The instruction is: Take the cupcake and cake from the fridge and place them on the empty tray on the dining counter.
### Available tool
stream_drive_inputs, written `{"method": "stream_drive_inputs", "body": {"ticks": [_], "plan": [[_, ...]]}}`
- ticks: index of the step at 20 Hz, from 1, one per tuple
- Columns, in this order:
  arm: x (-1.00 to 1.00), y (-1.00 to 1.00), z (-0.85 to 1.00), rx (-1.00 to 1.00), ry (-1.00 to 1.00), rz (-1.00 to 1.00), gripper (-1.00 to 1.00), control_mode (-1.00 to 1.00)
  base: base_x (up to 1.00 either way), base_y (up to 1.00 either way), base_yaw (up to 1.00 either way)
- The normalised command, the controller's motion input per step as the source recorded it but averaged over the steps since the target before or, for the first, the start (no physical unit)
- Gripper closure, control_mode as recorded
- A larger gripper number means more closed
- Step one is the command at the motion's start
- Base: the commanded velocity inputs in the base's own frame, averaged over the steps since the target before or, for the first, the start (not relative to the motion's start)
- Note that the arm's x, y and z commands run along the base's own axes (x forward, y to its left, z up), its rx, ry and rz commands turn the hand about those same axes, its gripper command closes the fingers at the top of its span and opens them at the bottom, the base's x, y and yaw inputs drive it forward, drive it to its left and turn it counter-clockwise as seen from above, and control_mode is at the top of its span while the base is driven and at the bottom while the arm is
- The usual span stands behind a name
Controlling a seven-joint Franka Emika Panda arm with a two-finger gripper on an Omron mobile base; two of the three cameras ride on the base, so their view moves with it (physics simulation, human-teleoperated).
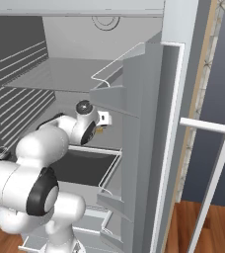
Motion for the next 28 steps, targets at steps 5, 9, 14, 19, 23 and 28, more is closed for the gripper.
{"method": "stream_drive_inputs", "body": {"ticks": [5,9,14,19,23,28], "plan": [[0.35,0.00,-0.08,0.00,0.00,0.01,-1.00,-1.00,0.00,0.00,0.00],[0.11,0.00,-0.22,0.00,0.04,0.00,-1.00,-1.00,0.00,0.00,0.00],[0.10,0.00,-0.36,0.00,0.05,0.00,-1.00,-1.00,0.00,0.00,0.00],[0.24,0.00,-0.38,0.00,0.04,0.01,1.00,-1.00,0.00,0.00,0.00],[0.09,0.00,-0.35,0.00,0.04,0.00,1.00,-1.00,0.00,0.00,0.00],[-0.10,0.00,-0.69,-0.02,-0.02,0.01,1.00,-1.00,0.00,0.00,0.00]]}}
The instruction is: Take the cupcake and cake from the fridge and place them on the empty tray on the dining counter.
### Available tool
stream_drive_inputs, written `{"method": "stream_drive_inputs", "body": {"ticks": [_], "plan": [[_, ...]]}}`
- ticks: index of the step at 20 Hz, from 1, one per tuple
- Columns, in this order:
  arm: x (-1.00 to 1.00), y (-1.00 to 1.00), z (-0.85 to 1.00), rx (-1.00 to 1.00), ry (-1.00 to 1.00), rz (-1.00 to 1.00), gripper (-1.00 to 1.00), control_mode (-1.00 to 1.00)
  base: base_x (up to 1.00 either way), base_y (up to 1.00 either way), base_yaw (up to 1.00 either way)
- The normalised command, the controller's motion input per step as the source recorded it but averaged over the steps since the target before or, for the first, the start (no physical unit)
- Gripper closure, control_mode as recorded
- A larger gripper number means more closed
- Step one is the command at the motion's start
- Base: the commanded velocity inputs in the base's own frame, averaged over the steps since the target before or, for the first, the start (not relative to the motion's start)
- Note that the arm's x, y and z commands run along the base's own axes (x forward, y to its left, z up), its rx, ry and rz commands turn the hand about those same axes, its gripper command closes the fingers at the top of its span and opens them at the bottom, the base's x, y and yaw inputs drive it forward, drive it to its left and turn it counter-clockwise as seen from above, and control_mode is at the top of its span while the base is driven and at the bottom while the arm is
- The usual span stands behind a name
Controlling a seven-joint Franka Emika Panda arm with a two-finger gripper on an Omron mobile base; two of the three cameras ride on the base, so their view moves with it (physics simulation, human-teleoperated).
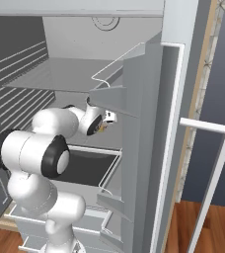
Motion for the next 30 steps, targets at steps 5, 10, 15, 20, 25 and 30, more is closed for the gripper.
{"method": "stream_drive_inputs", "body": {"ticks": [5,10,15,20,25,30], "plan": [[-0.49,0.06,-0.62,-0.05,-0.25,0.02,1.00,-1.00,0.00,0.00,0.00],[-0.95,0.00,-0.01,-0.01,-0.15,0.00,1.00,-1.00,0.00,0.00,0.00],[-0.92,-0.01,0.79,0.02,0.06,0.00,1.00,-1.00,0.00,0.00,0.00],[-0.95,0.00,1.00,0.00,0.17,0.00,1.00,-1.00,0.00,0.00,0.00],[-0.98,-0.03,1.00,0.00,0.13,0.00,1.00,-1.00,0.00,0.00,0.00],[-1.00,-0.25,1.00,0.00,0.00,0.00,1.00,-1.00,0.00,0.00,0.00]]}}
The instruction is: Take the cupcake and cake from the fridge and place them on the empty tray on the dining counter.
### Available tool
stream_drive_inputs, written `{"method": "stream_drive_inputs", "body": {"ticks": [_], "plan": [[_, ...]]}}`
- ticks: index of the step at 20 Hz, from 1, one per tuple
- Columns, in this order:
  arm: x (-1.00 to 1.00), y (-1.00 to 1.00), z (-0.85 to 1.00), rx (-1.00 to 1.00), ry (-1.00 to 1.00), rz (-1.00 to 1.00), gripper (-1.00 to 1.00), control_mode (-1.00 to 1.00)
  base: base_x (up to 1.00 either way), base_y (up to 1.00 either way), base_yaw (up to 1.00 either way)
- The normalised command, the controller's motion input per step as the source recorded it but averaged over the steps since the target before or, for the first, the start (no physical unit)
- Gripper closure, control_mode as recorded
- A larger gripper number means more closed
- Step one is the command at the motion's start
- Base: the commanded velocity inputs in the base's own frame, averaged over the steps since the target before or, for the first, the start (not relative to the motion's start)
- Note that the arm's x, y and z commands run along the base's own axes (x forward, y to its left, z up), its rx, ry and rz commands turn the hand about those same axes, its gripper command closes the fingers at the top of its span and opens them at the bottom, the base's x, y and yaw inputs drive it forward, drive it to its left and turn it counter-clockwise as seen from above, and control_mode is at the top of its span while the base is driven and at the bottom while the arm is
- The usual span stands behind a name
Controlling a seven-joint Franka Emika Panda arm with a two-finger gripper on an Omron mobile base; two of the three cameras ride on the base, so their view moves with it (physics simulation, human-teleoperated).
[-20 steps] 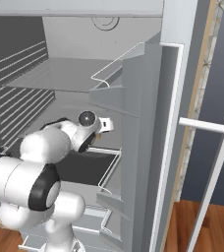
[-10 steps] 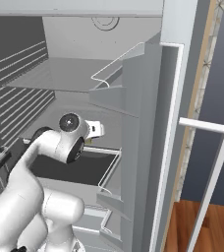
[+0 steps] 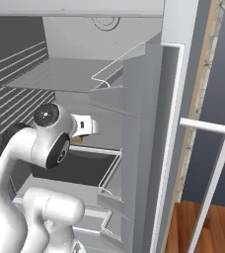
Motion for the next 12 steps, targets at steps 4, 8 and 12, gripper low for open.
{"method": "stream_drive_inputs", "body": {"ticks": [4,8,12], "plan": [[-1.00,-0.33,1.00,0.01,0.00,0.00,1.00,-1.00,0.00,0.00,0.00],[-1.00,-0.06,0.75,0.00,0.06,0.00,1.00,-1.00,0.00,0.00,0.00],[-0.98,0.28,0.11,0.00,0.15,0.06,1.00,-1.00,0.00,0.00,0.00]]}}
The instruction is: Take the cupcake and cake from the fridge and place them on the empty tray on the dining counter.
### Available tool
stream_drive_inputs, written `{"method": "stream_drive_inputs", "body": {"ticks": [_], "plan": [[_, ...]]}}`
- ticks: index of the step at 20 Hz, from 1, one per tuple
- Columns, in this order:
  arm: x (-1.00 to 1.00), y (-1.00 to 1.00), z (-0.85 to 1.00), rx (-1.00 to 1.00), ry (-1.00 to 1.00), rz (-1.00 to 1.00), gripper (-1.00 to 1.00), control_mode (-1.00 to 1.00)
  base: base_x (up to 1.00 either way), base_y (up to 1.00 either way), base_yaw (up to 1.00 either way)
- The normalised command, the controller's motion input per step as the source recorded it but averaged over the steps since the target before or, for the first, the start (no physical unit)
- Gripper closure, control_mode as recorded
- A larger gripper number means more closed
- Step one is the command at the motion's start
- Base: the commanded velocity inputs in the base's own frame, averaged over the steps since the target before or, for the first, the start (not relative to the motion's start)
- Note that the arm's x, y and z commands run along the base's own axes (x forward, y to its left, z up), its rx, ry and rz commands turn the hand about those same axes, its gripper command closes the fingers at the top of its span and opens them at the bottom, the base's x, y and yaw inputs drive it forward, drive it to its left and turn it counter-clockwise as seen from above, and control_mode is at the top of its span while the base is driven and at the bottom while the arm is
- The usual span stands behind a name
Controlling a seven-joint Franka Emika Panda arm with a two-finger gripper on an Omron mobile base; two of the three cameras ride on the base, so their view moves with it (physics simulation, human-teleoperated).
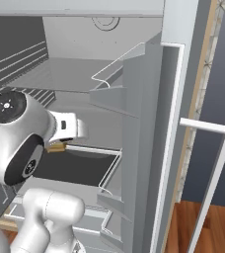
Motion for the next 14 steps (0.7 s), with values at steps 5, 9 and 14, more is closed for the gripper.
{"method": "stream_drive_inputs", "body": {"ticks": [5,9,14], "plan": [[-0.60,0.50,-0.02,-0.03,0.05,0.03,1.00,-1.00,0.00,0.00,0.00],[-0.52,0.20,0.00,-0.01,0.00,0.04,1.00,-1.00,0.00,0.00,0.00],[-0.66,0.00,0.00,0.00,0.00,0.05,1.00,-1.00,0.00,0.00,0.00]]}}
